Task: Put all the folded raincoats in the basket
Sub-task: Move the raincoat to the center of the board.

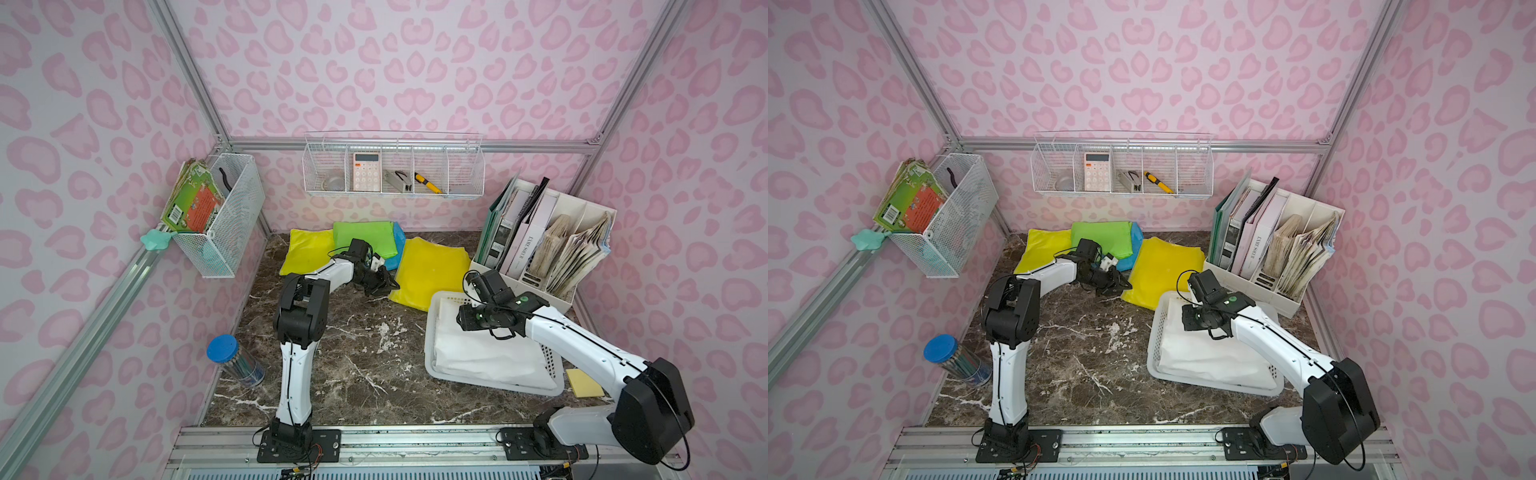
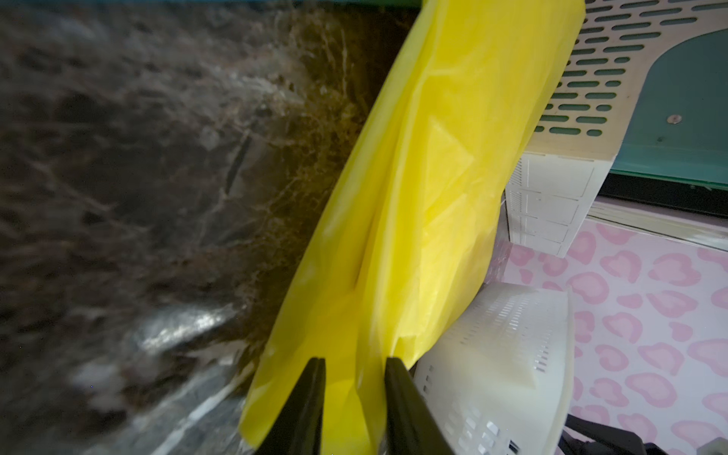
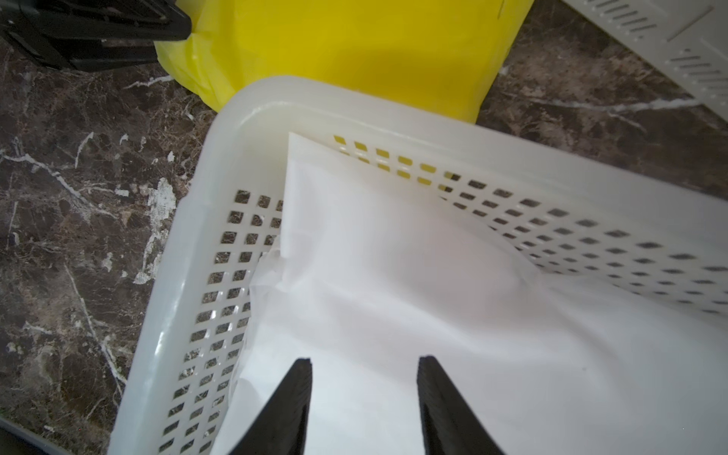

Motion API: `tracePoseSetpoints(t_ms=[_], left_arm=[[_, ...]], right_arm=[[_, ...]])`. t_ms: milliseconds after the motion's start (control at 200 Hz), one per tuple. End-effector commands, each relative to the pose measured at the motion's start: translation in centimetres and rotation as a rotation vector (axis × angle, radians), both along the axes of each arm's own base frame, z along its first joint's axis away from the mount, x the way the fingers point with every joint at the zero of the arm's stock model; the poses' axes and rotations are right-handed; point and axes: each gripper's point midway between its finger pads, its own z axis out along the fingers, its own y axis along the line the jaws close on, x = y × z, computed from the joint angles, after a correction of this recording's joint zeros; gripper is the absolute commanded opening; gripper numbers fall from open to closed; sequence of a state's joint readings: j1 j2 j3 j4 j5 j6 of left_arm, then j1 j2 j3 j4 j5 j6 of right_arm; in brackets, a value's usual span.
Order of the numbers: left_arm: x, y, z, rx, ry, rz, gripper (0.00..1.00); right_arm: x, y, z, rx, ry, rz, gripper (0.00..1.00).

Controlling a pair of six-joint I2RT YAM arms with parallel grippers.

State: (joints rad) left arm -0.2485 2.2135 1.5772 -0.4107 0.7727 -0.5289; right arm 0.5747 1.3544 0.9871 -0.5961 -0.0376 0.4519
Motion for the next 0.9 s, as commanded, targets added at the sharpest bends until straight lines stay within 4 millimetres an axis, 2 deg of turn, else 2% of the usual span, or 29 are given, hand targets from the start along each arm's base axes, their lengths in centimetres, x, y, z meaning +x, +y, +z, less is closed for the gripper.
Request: tracePoseSetpoints(t_ms=[0, 180, 360, 395, 565, 720, 895], left_arm=[[-0.5, -0.5, 0.1, -0.012, -0.003, -0.003, 0.28], [-1.6, -0.6, -1.0, 0.012, 0.034, -0.002, 0.19], [-3.3, 0.9, -2.1, 0.094, 0.089, 0.034, 0.00], [-4.6, 1.4, -3.0, 0.113, 0.124, 0.038, 0.00], [-8.6, 3.5, -3.8, 0.194, 0.180, 0.078, 0.00], [-12.8, 5.7, -2.8, 0.267, 0.232, 0.132, 0.00], [-17.6, 6.5, -1.1, 0.302, 0.238, 0.128, 0.00]], right_arm=[[0.4, 0.2, 0.2, 0.005, -0.017, 0.001, 0.47], [0.4, 0.4, -0.2, 0.006, -0.005, 0.002, 0.47], [0.3, 0.4, -0.2, 0.007, -0.007, 0.005, 0.47], [0.4, 0.3, -0.2, 0.007, -0.007, 0.004, 0.47], [0.6, 0.7, 0.0, 0.018, -0.008, 0.010, 0.47], [1.0, 1.5, 0.9, 0.039, -0.014, 0.019, 0.47], [1.4, 3.1, 2.8, 0.070, -0.033, 0.034, 0.47]])
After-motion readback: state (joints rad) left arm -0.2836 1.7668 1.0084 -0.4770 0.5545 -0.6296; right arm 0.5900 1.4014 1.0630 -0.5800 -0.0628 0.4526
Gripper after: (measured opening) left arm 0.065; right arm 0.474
